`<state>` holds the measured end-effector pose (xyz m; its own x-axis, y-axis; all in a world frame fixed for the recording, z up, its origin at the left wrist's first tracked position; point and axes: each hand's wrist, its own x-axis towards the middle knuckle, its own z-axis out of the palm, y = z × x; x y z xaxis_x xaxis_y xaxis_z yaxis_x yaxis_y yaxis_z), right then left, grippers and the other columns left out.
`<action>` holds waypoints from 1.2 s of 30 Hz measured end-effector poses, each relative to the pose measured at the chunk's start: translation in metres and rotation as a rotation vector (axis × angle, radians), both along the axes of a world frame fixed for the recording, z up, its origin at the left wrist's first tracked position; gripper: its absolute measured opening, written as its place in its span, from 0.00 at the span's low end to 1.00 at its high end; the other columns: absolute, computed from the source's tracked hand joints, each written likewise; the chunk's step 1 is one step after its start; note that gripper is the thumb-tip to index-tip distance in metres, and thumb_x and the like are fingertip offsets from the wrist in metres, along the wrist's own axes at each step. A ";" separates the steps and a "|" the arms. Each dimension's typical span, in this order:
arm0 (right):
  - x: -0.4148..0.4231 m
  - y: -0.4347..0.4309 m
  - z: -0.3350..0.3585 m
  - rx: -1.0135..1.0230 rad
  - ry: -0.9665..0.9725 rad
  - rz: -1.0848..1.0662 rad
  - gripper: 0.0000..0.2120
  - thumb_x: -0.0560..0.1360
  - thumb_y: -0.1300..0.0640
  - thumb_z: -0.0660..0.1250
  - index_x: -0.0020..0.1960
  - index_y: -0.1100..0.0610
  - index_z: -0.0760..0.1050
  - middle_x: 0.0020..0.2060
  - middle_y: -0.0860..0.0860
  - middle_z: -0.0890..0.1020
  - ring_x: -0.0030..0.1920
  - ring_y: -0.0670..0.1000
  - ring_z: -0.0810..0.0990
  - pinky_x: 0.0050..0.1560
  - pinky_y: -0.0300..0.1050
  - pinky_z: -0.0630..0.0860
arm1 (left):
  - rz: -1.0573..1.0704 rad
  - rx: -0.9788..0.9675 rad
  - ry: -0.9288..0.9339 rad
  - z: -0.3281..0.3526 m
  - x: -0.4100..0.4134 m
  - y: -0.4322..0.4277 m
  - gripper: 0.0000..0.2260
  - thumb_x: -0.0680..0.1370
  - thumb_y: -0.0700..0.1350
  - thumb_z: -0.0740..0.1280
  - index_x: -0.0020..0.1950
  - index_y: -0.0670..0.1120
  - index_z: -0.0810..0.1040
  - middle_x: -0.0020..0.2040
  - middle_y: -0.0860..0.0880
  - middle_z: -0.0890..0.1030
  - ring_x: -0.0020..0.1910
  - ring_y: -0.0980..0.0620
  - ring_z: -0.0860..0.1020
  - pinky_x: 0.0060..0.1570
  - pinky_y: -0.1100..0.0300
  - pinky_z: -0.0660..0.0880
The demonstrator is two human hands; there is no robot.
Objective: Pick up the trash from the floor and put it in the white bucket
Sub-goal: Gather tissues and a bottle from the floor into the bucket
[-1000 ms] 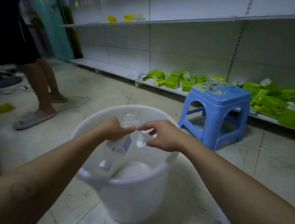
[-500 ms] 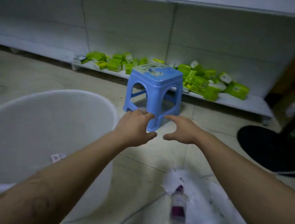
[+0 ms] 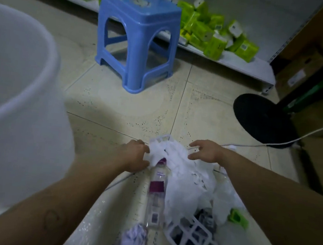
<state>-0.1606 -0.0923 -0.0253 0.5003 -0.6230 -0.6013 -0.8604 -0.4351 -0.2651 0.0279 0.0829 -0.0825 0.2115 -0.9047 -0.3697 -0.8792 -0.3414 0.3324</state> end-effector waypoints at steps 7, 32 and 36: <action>0.010 0.012 -0.043 0.221 0.063 0.159 0.15 0.76 0.59 0.67 0.61 0.53 0.80 0.65 0.53 0.77 0.58 0.50 0.74 0.55 0.37 0.65 | -0.190 0.137 0.009 -0.056 -0.017 -0.011 0.17 0.76 0.51 0.60 0.63 0.51 0.77 0.78 0.48 0.59 0.79 0.49 0.49 0.71 0.42 0.62; 0.042 0.023 0.013 0.374 -0.248 -0.251 0.03 0.74 0.68 0.66 0.43 0.64 0.77 0.38 0.60 0.80 0.33 0.54 0.81 0.33 0.43 0.82 | 0.345 -0.457 0.251 0.008 0.014 0.019 0.11 0.79 0.35 0.55 0.51 0.43 0.77 0.44 0.42 0.82 0.41 0.43 0.78 0.36 0.57 0.69; 0.049 0.034 0.037 0.414 -0.334 -0.297 0.09 0.78 0.60 0.64 0.55 0.64 0.75 0.40 0.61 0.81 0.29 0.53 0.82 0.28 0.41 0.81 | 0.360 -0.497 0.207 0.035 0.017 0.027 0.08 0.78 0.36 0.57 0.47 0.43 0.75 0.39 0.39 0.81 0.37 0.41 0.78 0.35 0.53 0.70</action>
<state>-0.1117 -0.0578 0.0119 0.5444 -0.5125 -0.6641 -0.7706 0.0073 -0.6373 0.0451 0.1097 -0.0474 0.5028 -0.8643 0.0089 -0.6393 -0.3649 0.6768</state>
